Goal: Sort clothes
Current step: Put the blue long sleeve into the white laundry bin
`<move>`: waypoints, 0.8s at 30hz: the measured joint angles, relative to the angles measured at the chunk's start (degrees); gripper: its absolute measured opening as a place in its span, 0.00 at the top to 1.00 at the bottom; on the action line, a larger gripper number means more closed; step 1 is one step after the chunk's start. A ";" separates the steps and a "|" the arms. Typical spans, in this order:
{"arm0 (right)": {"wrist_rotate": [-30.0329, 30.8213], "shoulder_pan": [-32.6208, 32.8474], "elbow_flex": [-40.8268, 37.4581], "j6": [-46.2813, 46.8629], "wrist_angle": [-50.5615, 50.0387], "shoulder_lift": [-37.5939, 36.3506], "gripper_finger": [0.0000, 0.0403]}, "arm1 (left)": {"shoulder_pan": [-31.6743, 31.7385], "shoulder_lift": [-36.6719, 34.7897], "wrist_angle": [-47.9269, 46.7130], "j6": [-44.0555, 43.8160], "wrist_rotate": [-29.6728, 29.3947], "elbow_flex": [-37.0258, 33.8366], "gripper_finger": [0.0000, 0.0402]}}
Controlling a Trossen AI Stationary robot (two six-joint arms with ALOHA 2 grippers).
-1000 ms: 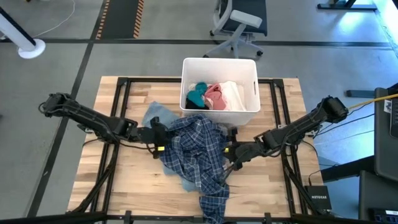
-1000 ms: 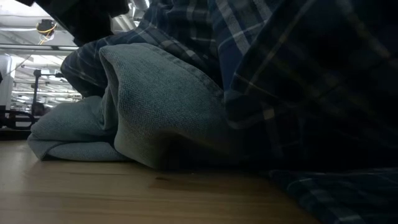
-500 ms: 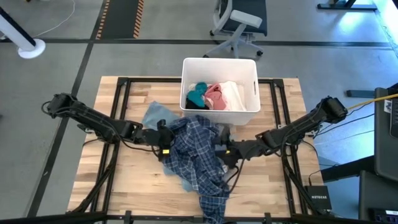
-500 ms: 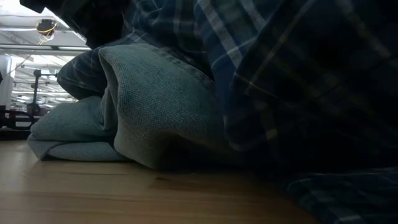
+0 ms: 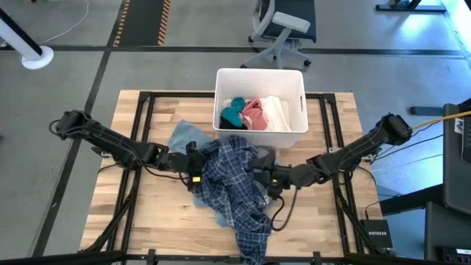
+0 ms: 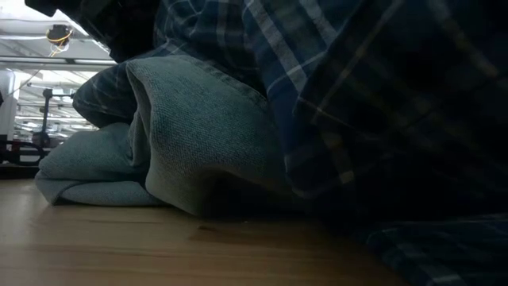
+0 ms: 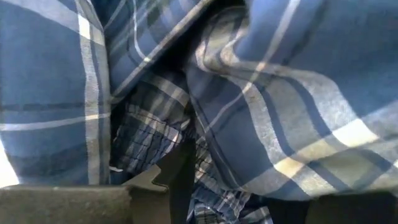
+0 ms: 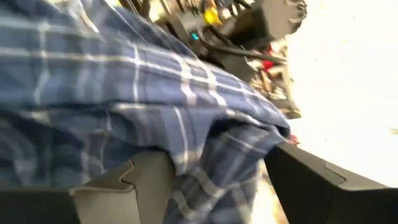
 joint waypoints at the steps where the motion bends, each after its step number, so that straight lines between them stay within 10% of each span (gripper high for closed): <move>1: 2.97 0.71 0.28 -1.60 -0.87 -0.54 0.37 | 0.00 0.00 0.00 0.18 -0.02 0.00 0.61; 24: 2.68 2.68 3.39 -31.96 3.82 12.00 0.37 | 0.07 -0.02 1.20 1.05 -0.02 0.00 0.61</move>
